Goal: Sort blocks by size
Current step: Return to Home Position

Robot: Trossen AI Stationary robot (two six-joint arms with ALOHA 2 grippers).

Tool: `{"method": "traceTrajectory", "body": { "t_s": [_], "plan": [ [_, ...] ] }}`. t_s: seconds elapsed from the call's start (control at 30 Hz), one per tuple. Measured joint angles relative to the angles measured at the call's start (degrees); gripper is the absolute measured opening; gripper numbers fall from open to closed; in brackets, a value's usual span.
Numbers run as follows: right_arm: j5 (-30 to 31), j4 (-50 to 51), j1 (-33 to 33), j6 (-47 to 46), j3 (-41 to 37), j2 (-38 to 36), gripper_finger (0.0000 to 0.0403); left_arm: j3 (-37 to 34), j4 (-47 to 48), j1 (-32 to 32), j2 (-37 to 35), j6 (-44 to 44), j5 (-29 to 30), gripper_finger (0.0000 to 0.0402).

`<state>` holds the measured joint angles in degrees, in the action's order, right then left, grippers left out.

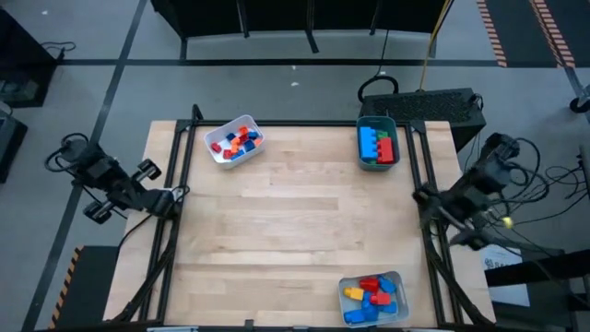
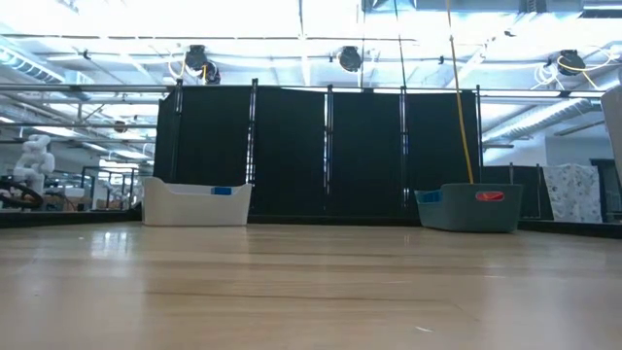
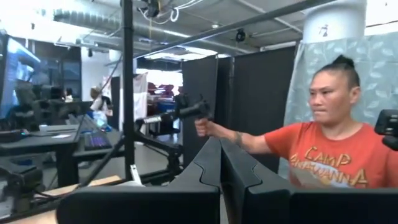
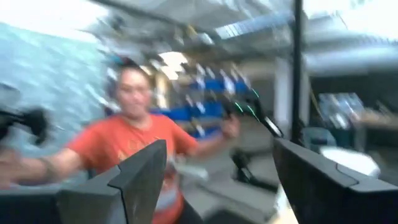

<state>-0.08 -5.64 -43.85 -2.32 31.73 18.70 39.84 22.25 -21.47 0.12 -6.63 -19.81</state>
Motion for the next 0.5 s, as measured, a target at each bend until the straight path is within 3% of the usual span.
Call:
{"method": "traceTrajectory", "body": {
  "t_s": [0.23,0.37,0.5],
  "plan": [
    [-0.78,-12.04,-0.05,-0.58,-16.94,-10.84,0.0279,-5.3,-2.57,0.0,0.0,0.98,0.52,0.0002],
    [-3.17,-20.95,-0.06,1.36,-25.87,-13.84,0.0279,-11.87,-7.79,0.0,-0.04,0.6,0.54,0.0002],
    [-3.03,-23.64,-0.02,0.43,-31.1,-17.38,0.0279,-19.72,-14.72,0.01,-0.11,-2.71,0.55,0.0002]
  ]
}}
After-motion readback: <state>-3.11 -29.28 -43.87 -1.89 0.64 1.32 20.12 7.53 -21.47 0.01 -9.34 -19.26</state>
